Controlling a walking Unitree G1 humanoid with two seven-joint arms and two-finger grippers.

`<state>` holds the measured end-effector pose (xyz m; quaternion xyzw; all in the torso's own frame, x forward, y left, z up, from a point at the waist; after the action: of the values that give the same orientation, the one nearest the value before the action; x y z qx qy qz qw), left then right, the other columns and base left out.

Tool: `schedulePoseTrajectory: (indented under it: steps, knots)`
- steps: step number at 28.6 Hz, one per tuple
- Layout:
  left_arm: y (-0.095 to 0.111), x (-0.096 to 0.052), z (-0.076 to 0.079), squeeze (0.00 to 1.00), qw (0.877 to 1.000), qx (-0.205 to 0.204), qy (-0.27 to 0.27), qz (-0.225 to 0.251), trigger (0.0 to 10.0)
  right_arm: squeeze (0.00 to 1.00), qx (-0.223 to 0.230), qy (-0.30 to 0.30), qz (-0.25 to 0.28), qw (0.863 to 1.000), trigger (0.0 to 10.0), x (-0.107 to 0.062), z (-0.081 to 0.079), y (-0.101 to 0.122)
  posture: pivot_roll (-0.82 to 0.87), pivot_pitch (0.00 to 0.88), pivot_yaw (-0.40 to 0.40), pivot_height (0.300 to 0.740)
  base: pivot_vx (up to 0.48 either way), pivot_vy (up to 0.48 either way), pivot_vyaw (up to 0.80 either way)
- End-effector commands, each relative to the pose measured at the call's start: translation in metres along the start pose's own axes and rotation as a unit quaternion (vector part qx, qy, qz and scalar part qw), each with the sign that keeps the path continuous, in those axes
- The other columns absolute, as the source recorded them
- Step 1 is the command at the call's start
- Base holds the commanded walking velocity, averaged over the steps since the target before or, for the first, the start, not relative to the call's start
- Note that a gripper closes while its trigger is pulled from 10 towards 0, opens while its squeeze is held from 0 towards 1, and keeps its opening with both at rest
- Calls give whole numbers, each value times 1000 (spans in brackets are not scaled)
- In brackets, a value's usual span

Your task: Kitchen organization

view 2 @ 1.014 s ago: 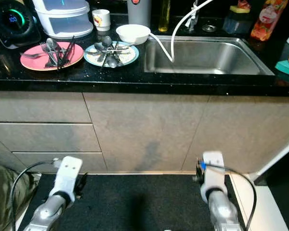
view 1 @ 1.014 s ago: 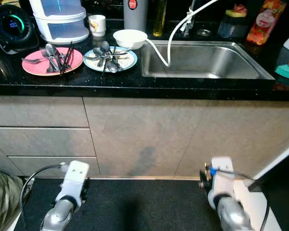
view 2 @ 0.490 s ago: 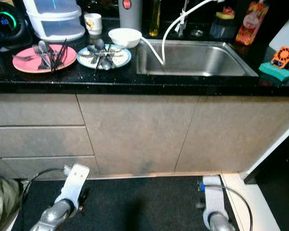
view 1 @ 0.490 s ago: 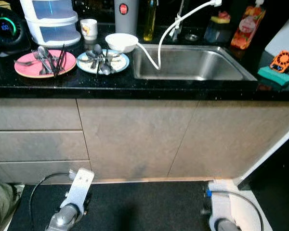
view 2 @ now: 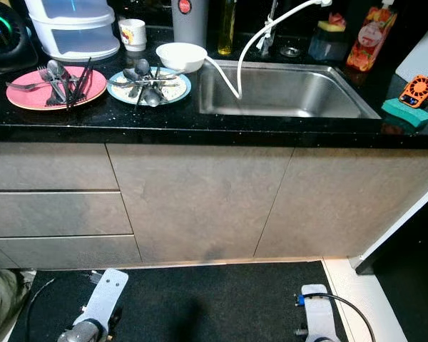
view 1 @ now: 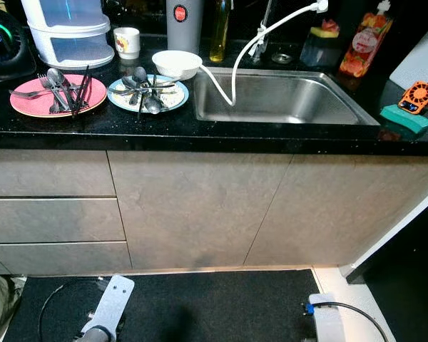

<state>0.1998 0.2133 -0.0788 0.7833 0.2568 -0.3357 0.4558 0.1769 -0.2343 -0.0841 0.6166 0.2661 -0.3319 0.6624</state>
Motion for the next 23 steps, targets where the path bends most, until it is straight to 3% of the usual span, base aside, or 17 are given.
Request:
schedulePoseTrajectory:
  steps: [1, 5, 13, 23]
  knots:
    - [-6, -1, 1, 0, 1000, 11, -9, -10, 10000, 0, -4, 8, -8, 1000, 10000, 0, -2, -3, -7, 31, -86, 740, 0, 0, 0]
    - [-8, -1, 6, 0, 999, 43, -29, -12, 10000, 0, -4, 11, -6, 1000, 10000, 1, -3, 0, -2, 29, -89, 740, 0, 0, 0]
    - [-11, -1, 3, 0, 1000, 25, 1, -18, 10000, 0, -18, 15, -34, 999, 10000, -2, -4, -14, 15, 17, -100, 740, 0, 0, 0]
    - [-23, -4, 2, 0, 999, 8, 11, -41, 10000, 0, -12, 12, -33, 999, 10000, 0, -3, -10, 19, 14, -104, 740, 0, 0, 0]
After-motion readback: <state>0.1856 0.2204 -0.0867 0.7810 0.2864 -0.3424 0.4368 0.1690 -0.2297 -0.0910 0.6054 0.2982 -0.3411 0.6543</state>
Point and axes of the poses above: a point about 5 cm out from each wrist's last joint towards the gripper, its own x axis pointing out of the wrist towards the gripper, its own y axis along the axis of the wrist's last joint, z = x × y, the point moved 1 cm from there along x, pointing out of the wrist towards the gripper, and after that the axes turned 6 degrees about x, right-handed, at the moved point
